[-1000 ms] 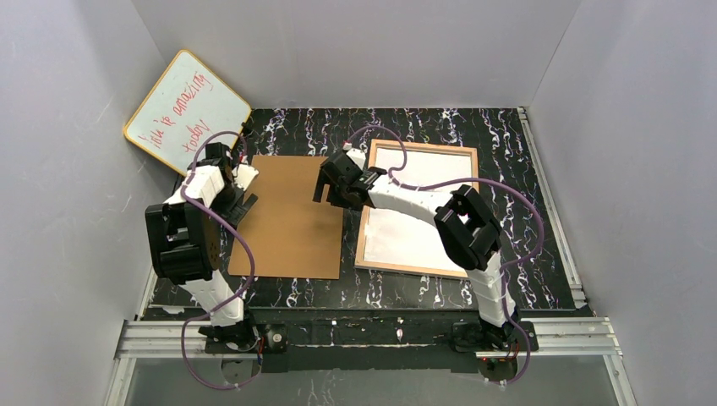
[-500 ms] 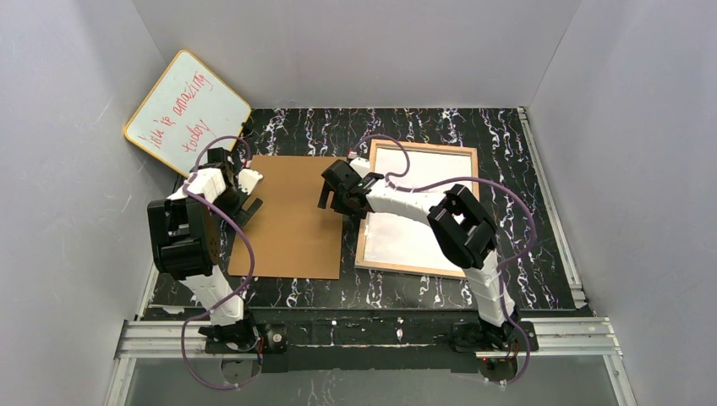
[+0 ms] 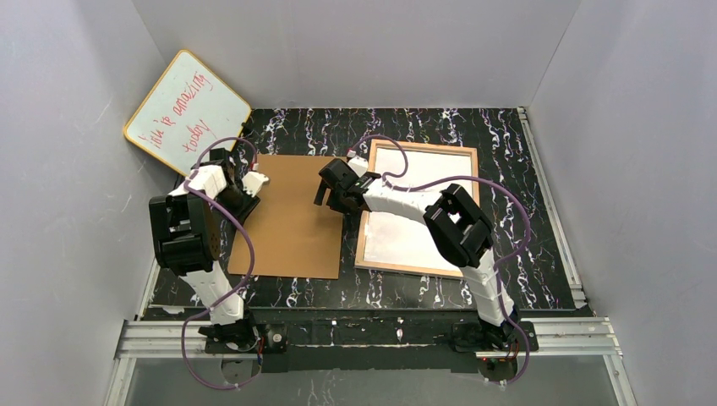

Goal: Put the photo into the frame

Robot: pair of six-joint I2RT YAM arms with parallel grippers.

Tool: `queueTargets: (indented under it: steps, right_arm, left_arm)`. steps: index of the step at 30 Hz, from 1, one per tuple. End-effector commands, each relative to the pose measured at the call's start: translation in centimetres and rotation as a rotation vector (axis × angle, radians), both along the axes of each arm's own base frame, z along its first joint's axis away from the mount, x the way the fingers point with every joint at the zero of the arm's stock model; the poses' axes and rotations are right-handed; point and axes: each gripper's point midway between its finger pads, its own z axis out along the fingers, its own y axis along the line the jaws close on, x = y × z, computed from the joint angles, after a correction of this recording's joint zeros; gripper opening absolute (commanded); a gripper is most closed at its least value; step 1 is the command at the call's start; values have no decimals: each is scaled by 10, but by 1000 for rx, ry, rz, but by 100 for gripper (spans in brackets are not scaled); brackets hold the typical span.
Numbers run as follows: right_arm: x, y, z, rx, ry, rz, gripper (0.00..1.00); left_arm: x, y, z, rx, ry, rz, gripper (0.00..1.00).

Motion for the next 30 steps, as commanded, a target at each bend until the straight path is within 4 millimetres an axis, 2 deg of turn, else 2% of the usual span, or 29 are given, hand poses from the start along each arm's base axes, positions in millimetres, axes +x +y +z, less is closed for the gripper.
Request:
queueTargets:
  steps: [1, 6, 10, 11, 14, 17, 21, 24, 27, 30]
  right_arm:
    - [-10, -10, -22, -40, 50, -27, 94]
    - [-12, -9, -28, -14, 76, -44, 95]
    - [-15, 8, -28, 152, 123, -20, 94]
    - [-14, 14, -22, 209, 126, -17, 93]
    - [-11, 36, 6, 375, 94, 28, 91]
    - [-14, 51, 37, 540, 82, 93, 88]
    - [-24, 54, 81, 750, 45, 149, 82]
    - [-31, 57, 113, 829, 14, 198, 80]
    - [-46, 61, 145, 927, -22, 262, 76]
    - [-62, 60, 167, 997, -56, 316, 74]
  left_arm:
    - [8, -9, -11, -52, 1, -54, 38]
    - [4, -27, -25, -154, 22, -81, 33]
    - [-1, -39, -31, -220, 44, -93, 32]
    - [-1, -40, -33, -231, 51, -97, 31]
    - [-6, -44, -40, -253, 80, -107, 30]
    - [-4, -44, -48, -261, 87, -105, 23]
    - [-2, -52, -53, -313, 106, -91, 22]
    - [-2, -55, -55, -327, 116, -95, 22]
    - [-6, -55, -56, -330, 122, -108, 22]
    - [-8, -56, -56, -334, 125, -112, 22]
